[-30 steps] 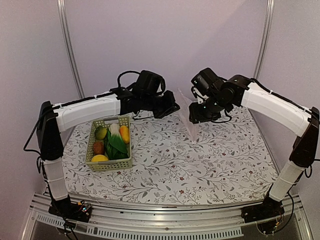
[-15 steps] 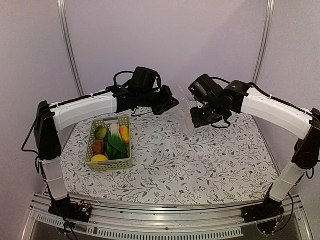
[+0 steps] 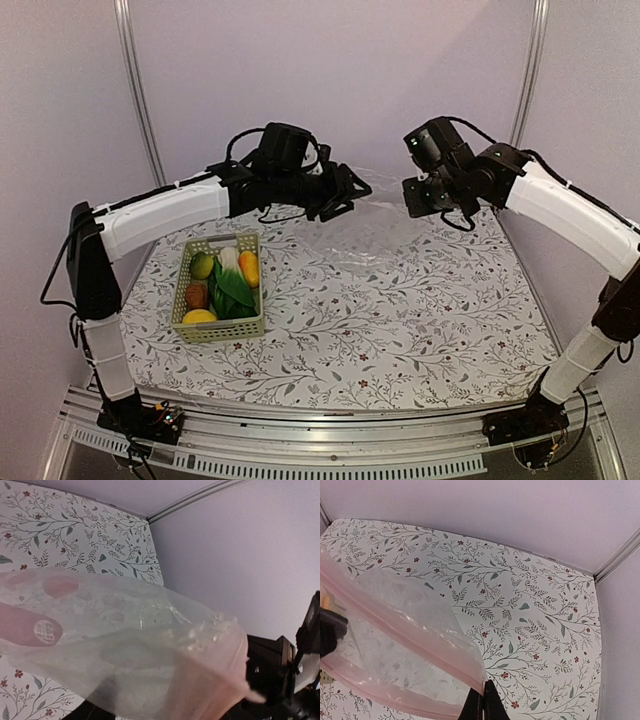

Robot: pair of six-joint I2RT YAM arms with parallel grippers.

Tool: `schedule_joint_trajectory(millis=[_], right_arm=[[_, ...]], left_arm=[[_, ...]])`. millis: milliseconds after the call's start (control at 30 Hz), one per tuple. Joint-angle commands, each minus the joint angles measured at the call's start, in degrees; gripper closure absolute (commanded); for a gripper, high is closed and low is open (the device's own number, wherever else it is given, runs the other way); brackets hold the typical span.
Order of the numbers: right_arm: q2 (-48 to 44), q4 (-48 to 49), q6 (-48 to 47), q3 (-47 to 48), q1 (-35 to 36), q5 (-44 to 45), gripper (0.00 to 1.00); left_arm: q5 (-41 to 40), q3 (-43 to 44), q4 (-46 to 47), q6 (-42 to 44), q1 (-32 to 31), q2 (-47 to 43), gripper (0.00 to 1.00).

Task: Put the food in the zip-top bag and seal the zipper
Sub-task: Pass from the left arm to the right, then pick up the fake vegetable from the bin.

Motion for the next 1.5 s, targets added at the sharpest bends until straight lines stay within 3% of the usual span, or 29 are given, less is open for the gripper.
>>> schedule_joint_trajectory(millis=[0,133,300,433,600,767,1100,1367,1467], right_arm=[[-2.04,-0.73,-7.19,5.96,-8.43,4.72,1.0],[-2.27,-2.32,-13.06,9.65,-14.74,9.15,1.0],[-3.98,-3.31,-15.33,9.72,-17.05,11.65,1.0],[-4.72,-5.3,-10.6,2.44,-16.1,6.62,1.0],[-6.74,-1.17,-3.92,-10.52,-11.85,-3.04,1.0],[-3.68,1.24,1.29,-15.2,-8.38,-11.9,1.0],[-2.5,2.03,0.9,-14.74,-7.15,-15.19,1.0],[-3.51,1.5,0.86,-15.08,-7.13,-16.42,1.0],[-4.26,1.09,1.24,-14.92,-7.13,-16.78,1.0]], left_arm=[[4.21,5.16,-3.97,12.02,0.15,-0.32,0.4],[2.02,-0.07,-6.81,19.0,0.3,-6.32,0.36],[-7.62,-14.37,-15.11,18.51,3.69,-16.35,0.34],[-14.77,-24.0,-23.9,16.08,6.39,-21.33,0.31],[-19.8,-28.35,-31.54,14.03,7.1,-24.06,0.25],[-22.27,-31.09,-35.41,9.63,8.19,-24.69,0.24],[-22.75,-36.65,-30.25,3.95,10.45,-21.94,0.23],[-20.22,-39.39,-22.64,3.64,12.58,-17.34,0.22],[-18.81,-39.51,-19.77,4.53,13.1,-15.81,0.26]])
